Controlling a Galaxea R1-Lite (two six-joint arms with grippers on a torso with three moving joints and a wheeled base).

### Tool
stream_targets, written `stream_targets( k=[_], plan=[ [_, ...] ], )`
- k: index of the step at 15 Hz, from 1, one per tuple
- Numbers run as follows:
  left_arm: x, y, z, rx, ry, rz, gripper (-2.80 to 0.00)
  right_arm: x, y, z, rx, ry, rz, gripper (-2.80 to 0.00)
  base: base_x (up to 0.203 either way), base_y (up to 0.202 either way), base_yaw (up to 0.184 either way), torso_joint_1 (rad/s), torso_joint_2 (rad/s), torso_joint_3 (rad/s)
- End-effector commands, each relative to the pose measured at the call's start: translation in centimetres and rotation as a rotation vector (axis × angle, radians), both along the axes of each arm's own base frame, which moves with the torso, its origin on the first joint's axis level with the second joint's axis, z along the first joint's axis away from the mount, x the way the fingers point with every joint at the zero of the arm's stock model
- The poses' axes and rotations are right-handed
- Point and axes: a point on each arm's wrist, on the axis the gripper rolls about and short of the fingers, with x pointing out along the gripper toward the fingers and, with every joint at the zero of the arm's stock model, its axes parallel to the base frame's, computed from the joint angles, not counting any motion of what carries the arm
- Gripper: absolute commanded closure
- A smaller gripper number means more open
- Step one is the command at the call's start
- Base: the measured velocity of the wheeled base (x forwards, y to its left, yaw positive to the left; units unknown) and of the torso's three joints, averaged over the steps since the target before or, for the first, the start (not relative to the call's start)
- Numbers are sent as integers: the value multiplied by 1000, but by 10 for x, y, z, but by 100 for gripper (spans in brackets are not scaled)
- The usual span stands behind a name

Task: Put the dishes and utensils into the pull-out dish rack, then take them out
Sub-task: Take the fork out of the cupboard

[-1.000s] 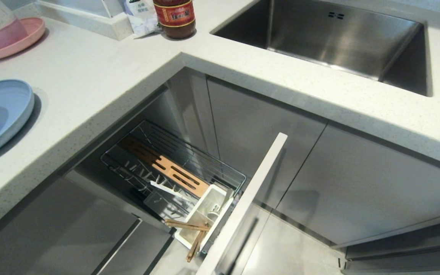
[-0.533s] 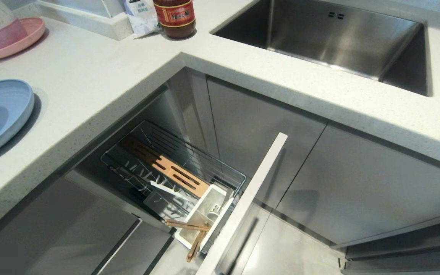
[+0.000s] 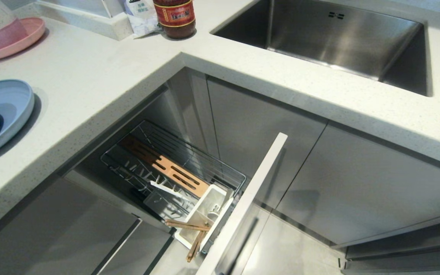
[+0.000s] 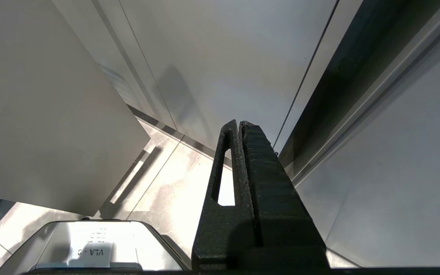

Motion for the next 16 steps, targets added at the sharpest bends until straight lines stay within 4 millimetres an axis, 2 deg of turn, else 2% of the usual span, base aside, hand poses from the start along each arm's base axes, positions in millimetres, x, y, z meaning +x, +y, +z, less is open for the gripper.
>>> stream_targets(
  k=[1,16],
  plan=[
    [4,3,2,-4,-14,-10,0,0,0,0,0,-2,0,0,0,0,0,0,0,0],
    [6,2,-4,-46,-18,-97,0,0,0,0,0,-2,1,0,0,0,0,0,0,0]
  ],
)
